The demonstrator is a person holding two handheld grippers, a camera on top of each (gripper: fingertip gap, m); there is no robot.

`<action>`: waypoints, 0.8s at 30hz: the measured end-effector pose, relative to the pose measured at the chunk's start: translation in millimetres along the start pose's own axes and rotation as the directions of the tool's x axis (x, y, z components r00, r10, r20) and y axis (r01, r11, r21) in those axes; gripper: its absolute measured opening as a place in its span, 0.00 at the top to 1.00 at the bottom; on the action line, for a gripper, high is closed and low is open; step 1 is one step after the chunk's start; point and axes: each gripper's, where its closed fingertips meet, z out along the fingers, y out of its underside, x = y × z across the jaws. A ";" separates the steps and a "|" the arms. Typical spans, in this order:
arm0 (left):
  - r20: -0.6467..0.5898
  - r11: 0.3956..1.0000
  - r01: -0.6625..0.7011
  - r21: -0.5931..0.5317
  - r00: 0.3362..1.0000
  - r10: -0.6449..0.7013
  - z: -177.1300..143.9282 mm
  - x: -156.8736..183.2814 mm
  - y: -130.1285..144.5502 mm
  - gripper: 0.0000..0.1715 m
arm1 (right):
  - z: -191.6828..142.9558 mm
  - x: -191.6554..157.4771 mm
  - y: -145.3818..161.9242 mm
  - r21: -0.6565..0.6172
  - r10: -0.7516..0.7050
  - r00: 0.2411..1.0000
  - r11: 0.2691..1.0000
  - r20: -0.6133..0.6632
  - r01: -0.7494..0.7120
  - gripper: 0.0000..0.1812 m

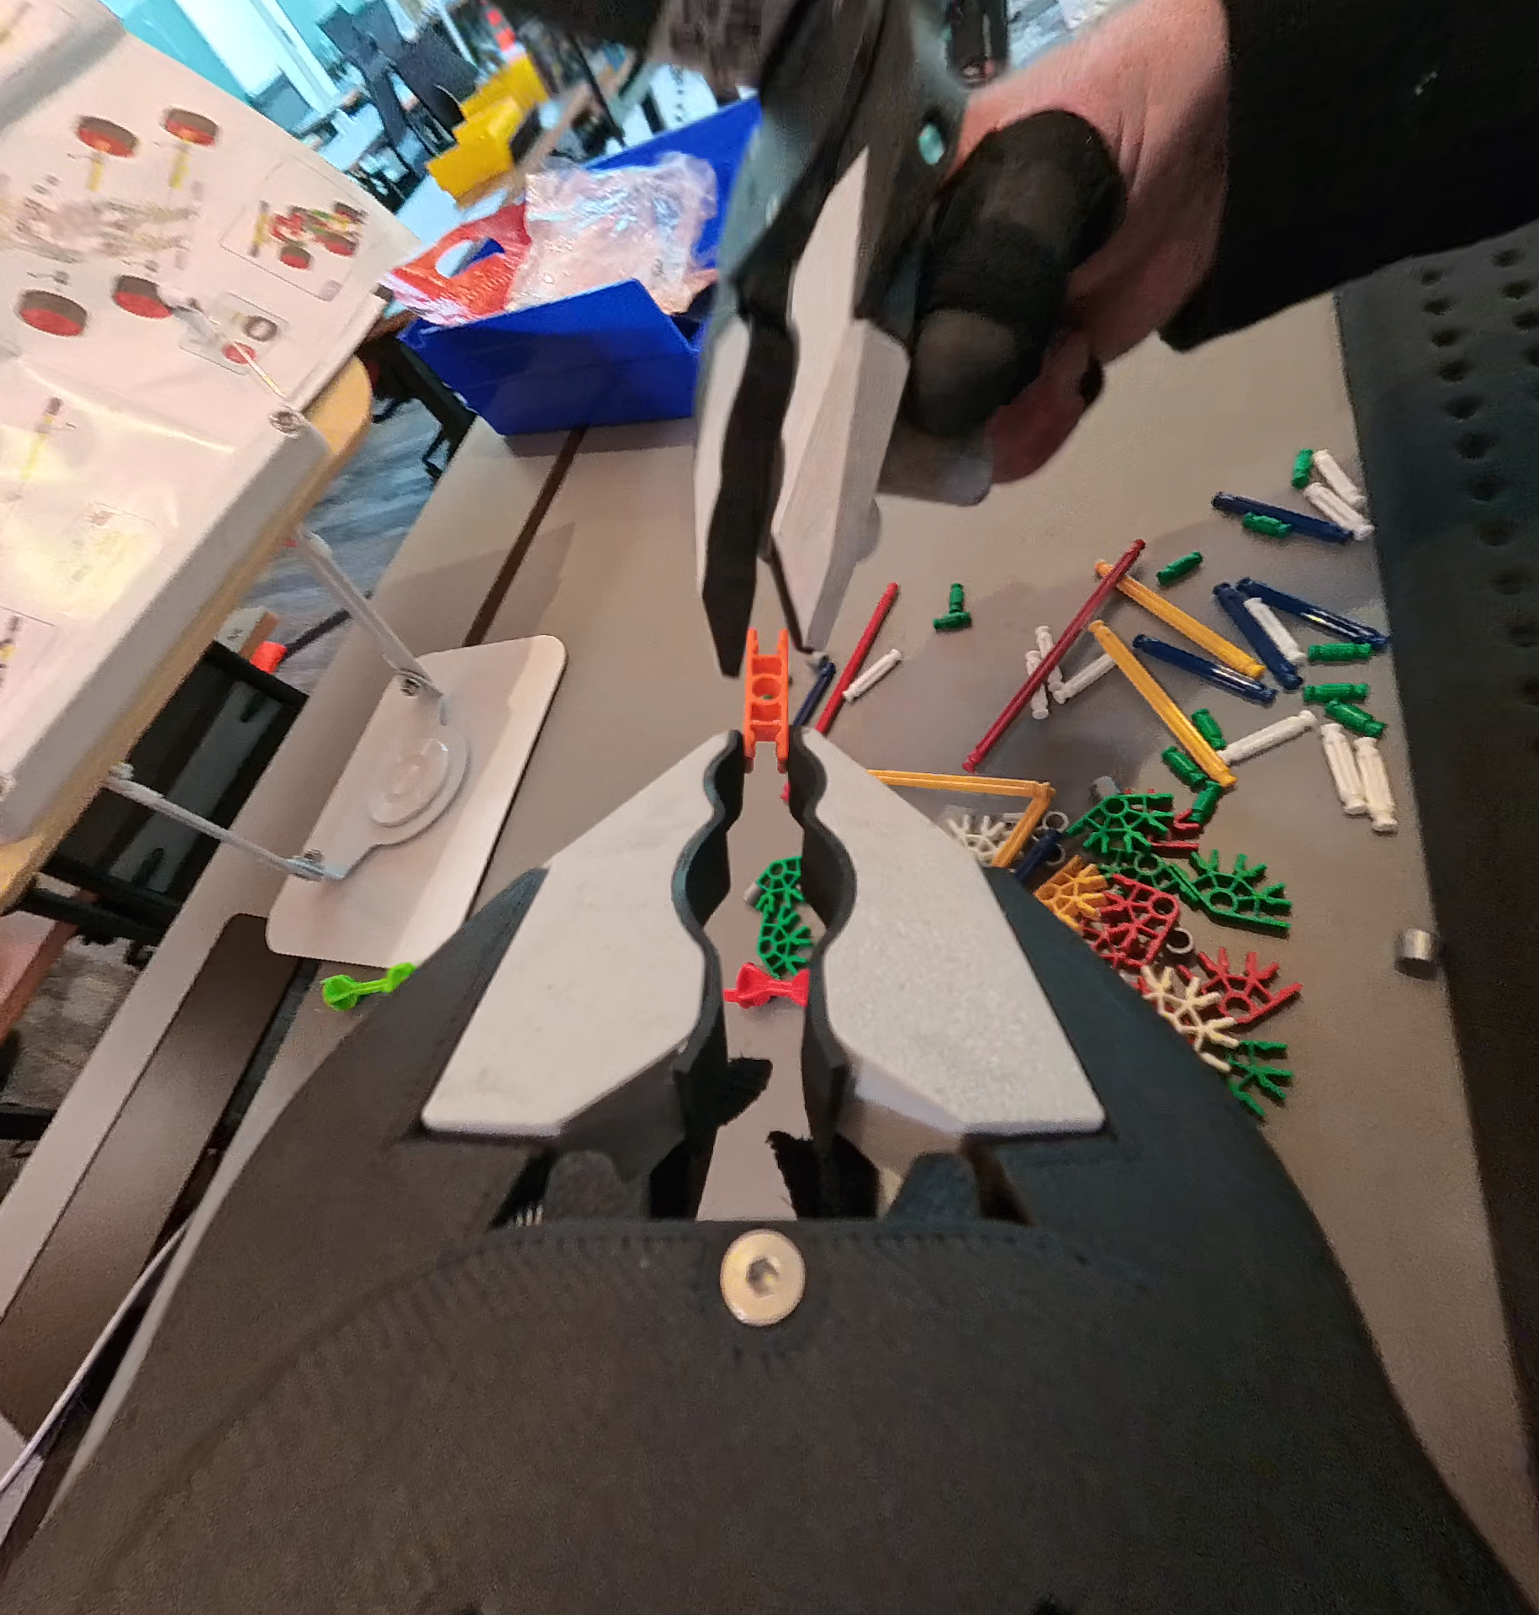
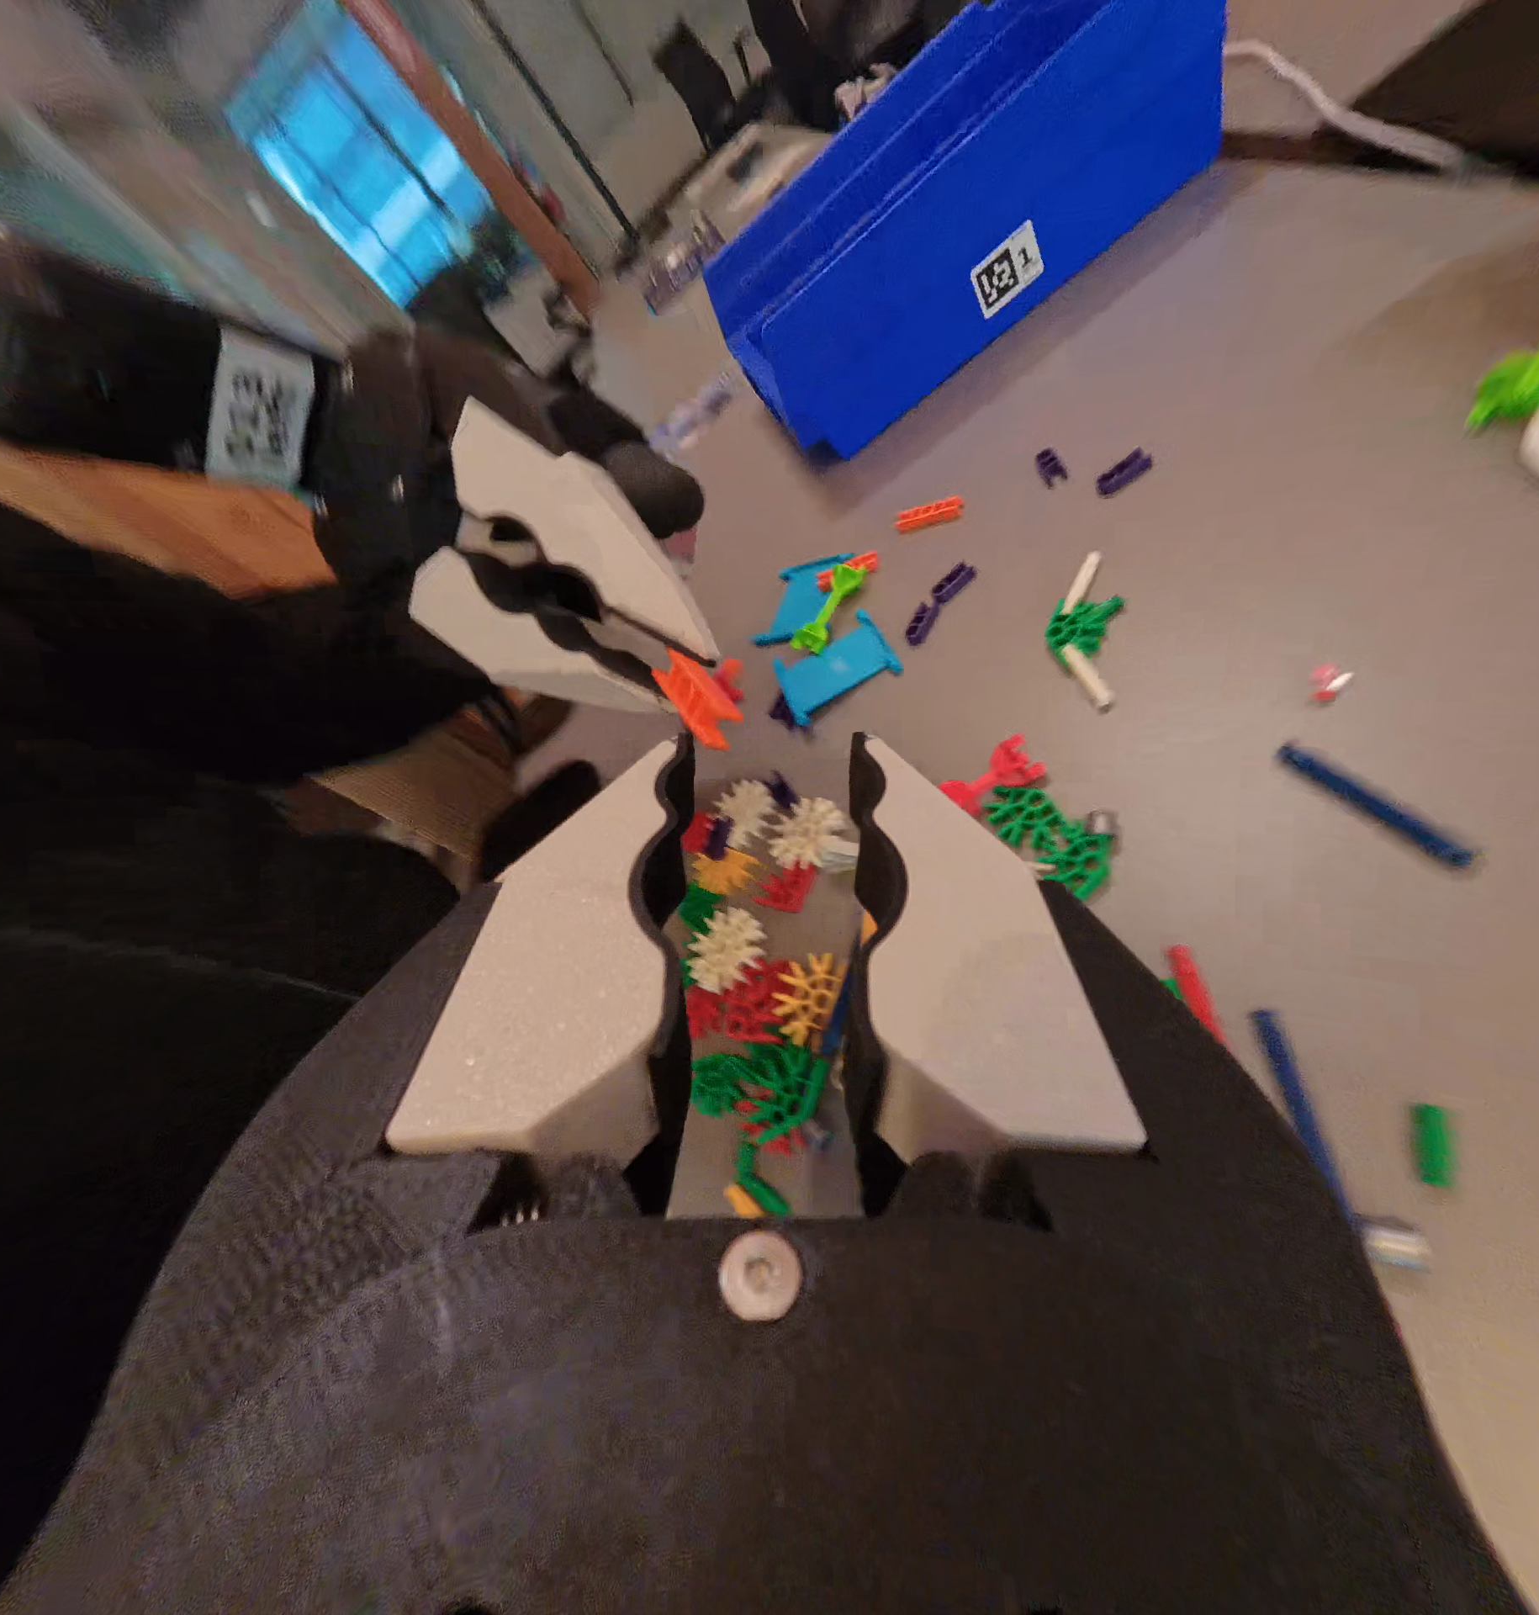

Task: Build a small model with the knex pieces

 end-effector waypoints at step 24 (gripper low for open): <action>0.054 0.954 0.216 -0.205 0.976 -0.210 -3.0 -64.2 92.1 0.90 | 27.5 73.4 -5.5 -0.447 -0.559 0.811 0.779 -0.175 0.441 0.96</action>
